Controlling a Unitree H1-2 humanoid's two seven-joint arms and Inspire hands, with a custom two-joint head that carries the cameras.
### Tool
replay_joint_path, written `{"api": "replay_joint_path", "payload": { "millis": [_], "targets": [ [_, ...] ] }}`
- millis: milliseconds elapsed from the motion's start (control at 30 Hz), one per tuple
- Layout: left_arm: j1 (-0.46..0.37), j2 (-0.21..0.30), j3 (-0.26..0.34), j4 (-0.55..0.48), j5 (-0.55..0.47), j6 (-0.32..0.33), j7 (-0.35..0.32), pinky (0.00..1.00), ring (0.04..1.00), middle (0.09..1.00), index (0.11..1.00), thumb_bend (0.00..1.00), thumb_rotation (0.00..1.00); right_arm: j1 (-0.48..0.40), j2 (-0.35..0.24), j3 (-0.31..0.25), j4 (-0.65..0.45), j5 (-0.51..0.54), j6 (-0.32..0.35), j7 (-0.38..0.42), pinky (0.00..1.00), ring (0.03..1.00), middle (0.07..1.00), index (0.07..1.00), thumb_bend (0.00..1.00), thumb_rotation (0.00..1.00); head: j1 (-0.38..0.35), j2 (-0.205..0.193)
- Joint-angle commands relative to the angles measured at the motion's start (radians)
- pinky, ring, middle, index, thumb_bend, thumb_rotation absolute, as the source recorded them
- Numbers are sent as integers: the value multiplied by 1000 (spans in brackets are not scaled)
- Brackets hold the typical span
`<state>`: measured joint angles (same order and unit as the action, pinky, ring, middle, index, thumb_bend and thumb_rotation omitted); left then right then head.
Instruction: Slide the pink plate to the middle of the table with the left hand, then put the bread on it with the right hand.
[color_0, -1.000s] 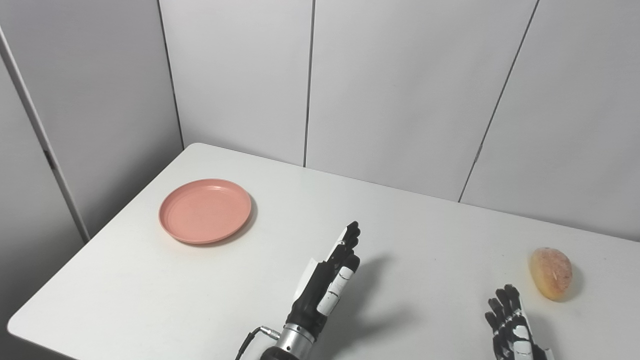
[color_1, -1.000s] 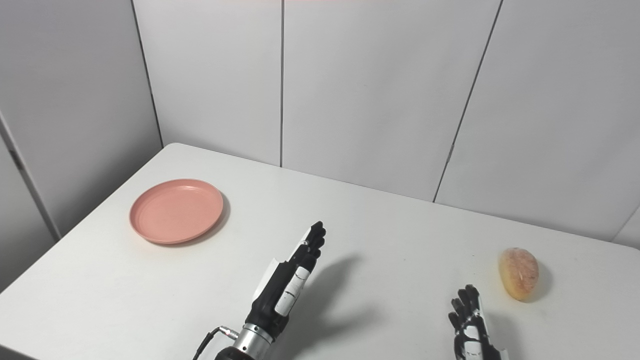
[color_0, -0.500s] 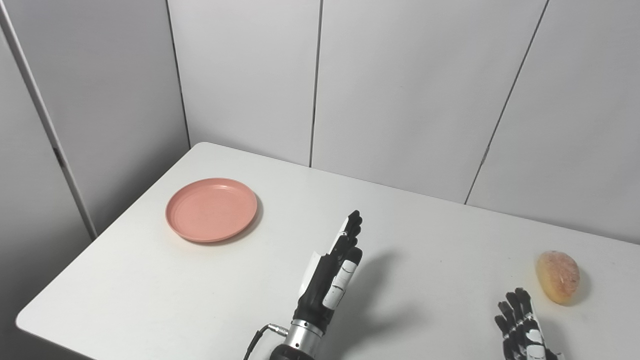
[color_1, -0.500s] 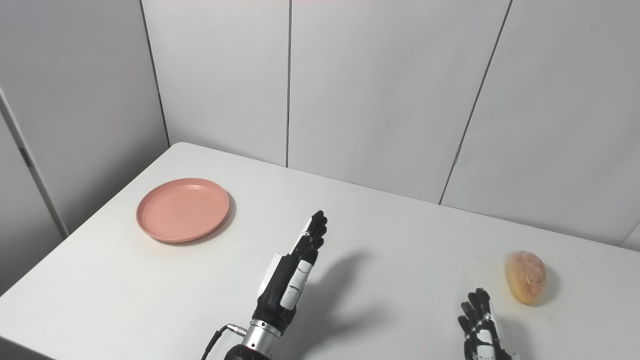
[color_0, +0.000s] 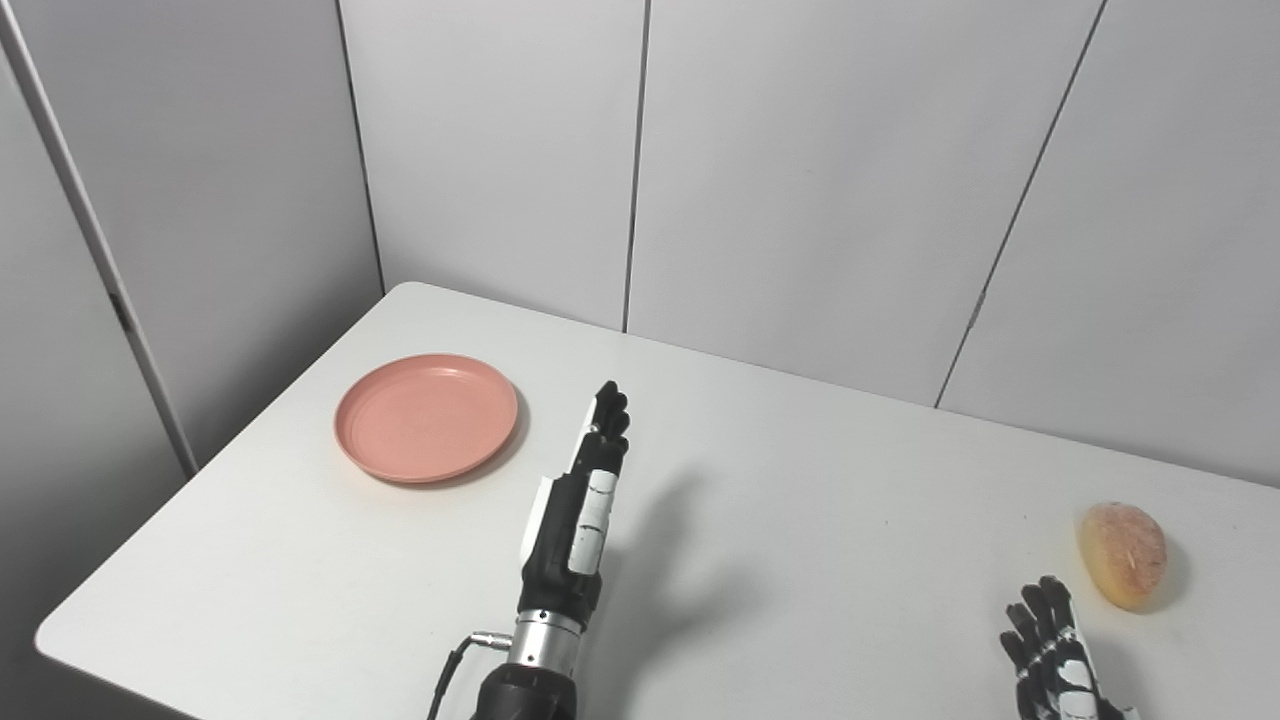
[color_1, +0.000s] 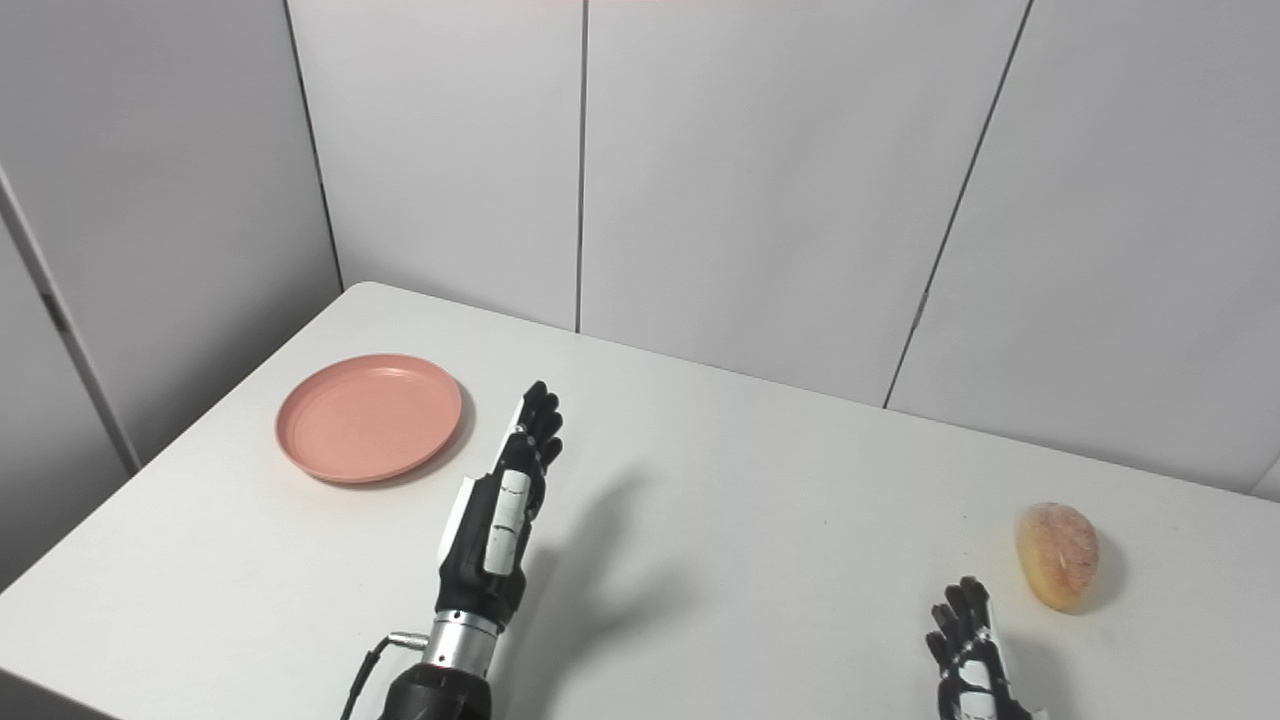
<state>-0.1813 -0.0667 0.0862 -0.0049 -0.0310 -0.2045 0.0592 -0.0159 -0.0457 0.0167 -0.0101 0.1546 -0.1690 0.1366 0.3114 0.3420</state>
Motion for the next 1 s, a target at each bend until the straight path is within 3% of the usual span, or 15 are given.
{"api": "replay_joint_path", "payload": {
  "millis": [0,233,400,533,700,967],
  "targets": [
    [-47,15,19,-44,-34,17,11,1000,991,977,985,699,1000,-7,-5,-8,5,9,-24,7,1000,1000,1000,1000,593,968,6,5],
    [-90,79,100,-21,-23,16,63,1000,974,956,962,731,1000,4,-14,-5,-20,-7,-12,9,1000,1000,1000,1000,620,996,26,10],
    [-116,127,149,-23,-37,17,82,981,961,947,943,737,1000,2,-9,-6,-16,-1,-27,11,1000,1000,1000,1000,558,983,25,8],
    [-146,156,188,-9,-22,21,116,991,956,945,941,754,1000,2,-5,-7,-17,10,-15,11,1000,1000,1000,1000,573,964,23,7],
    [-177,188,242,18,-67,48,143,1000,970,950,945,780,1000,9,-5,-4,-31,-1,0,5,1000,1000,1000,1000,578,975,34,7],
    [-239,273,294,175,-81,16,161,1000,977,952,933,809,1000,2,-5,-3,-18,3,-18,11,1000,1000,1000,1000,542,990,41,-1]
  ]
}}
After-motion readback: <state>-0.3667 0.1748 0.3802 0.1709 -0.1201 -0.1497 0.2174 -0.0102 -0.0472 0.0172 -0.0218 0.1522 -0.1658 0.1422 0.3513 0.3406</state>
